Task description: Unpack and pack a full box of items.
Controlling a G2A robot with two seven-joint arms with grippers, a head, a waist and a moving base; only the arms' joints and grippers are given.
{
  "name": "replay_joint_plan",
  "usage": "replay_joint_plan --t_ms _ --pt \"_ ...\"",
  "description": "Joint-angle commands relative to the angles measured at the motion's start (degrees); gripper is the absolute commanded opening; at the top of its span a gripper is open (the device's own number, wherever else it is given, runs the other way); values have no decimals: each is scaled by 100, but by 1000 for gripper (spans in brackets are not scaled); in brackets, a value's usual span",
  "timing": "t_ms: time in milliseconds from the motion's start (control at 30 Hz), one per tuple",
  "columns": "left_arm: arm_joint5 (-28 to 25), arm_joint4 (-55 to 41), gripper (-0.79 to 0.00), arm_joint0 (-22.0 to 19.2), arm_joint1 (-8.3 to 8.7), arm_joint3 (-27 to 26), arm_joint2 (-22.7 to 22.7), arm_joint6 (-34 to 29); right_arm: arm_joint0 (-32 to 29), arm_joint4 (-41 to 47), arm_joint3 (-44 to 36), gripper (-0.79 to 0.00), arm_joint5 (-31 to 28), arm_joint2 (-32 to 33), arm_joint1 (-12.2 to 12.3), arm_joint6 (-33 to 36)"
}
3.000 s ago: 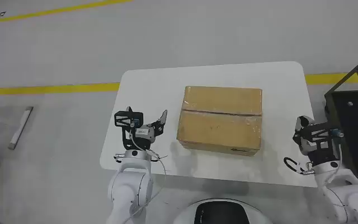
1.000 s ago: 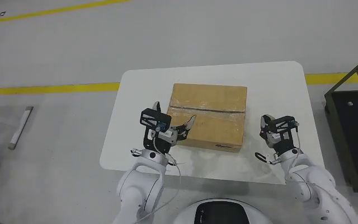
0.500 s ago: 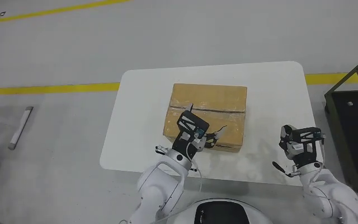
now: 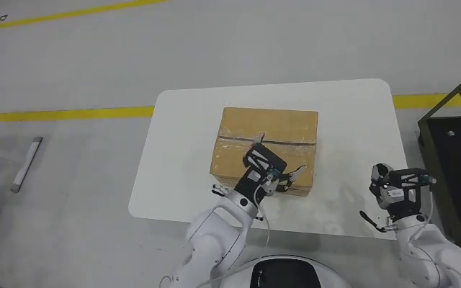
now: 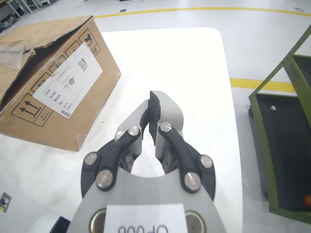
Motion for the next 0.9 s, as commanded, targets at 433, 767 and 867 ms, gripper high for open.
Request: replay_joint_plan --t_ms 433,767,867 --pt "-583 1108 0 -1385 -183 1484 952 -149 -429 127 -171 -785 242 135 -44 -144" --pt "-680 1722 -394 -1353 -146 1627 908 -143 -464 62 -203 -785 287 134 -63 -127" --pt "-513 1786 -474 -1387 -163 1755 884 -118 -438 24 -229 -785 267 89 -68 -105"
